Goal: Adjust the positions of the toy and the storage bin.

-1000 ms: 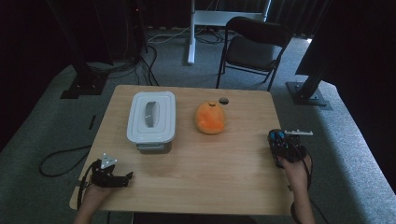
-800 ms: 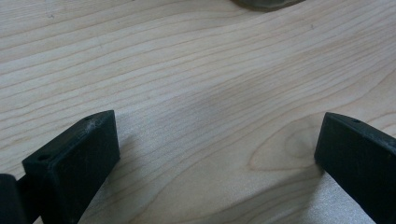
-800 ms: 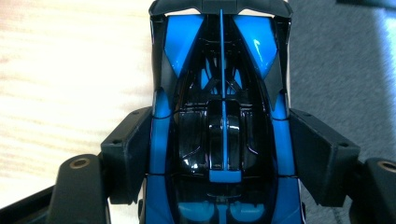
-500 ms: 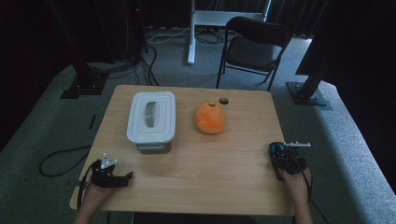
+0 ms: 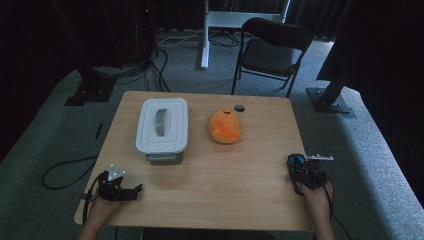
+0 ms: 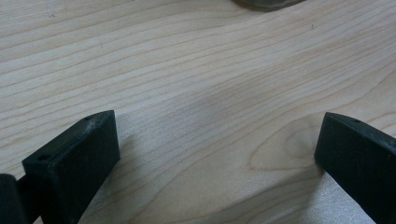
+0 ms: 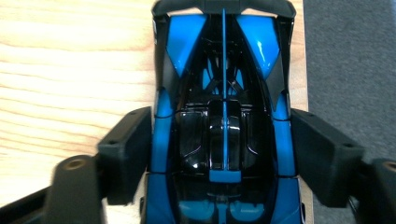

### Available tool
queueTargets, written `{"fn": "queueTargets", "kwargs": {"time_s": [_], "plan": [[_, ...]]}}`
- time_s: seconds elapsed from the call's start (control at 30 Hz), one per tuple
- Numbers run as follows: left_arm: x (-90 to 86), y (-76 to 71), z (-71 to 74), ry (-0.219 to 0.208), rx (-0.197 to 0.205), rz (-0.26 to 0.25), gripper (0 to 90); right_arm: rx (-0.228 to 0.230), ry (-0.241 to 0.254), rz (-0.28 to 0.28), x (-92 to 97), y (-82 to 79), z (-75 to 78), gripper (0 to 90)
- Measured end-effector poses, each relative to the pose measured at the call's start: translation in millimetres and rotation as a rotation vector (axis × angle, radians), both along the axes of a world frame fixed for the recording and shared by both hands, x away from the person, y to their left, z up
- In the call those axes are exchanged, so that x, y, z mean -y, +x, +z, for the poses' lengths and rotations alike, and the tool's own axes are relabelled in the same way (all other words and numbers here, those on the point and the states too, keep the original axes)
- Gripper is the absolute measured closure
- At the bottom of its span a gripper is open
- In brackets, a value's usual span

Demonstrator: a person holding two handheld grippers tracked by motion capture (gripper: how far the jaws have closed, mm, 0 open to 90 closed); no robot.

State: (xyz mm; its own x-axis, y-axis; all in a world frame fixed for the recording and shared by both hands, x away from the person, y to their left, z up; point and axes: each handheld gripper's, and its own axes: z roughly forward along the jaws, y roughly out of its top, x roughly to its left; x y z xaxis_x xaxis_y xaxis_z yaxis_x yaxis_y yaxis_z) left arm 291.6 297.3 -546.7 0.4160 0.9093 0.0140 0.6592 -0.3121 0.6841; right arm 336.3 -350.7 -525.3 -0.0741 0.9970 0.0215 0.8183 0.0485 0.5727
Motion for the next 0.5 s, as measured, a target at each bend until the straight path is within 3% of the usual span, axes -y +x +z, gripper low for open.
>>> {"fn": "queueTargets", "kwargs": {"time_s": [0.23, 0.5], "plan": [[0.0, 0.0, 0.0, 0.0, 0.0, 0.0, 0.3, 0.062, 0.021, 0.023, 0.4, -3.0, 18.6, 18.6], [0.2, -0.3, 0.0, 0.0, 0.0, 0.004, 0.3, 0.097, 0.055, 0.073, -10.8, 7.7, 37.1, 18.6]]}}
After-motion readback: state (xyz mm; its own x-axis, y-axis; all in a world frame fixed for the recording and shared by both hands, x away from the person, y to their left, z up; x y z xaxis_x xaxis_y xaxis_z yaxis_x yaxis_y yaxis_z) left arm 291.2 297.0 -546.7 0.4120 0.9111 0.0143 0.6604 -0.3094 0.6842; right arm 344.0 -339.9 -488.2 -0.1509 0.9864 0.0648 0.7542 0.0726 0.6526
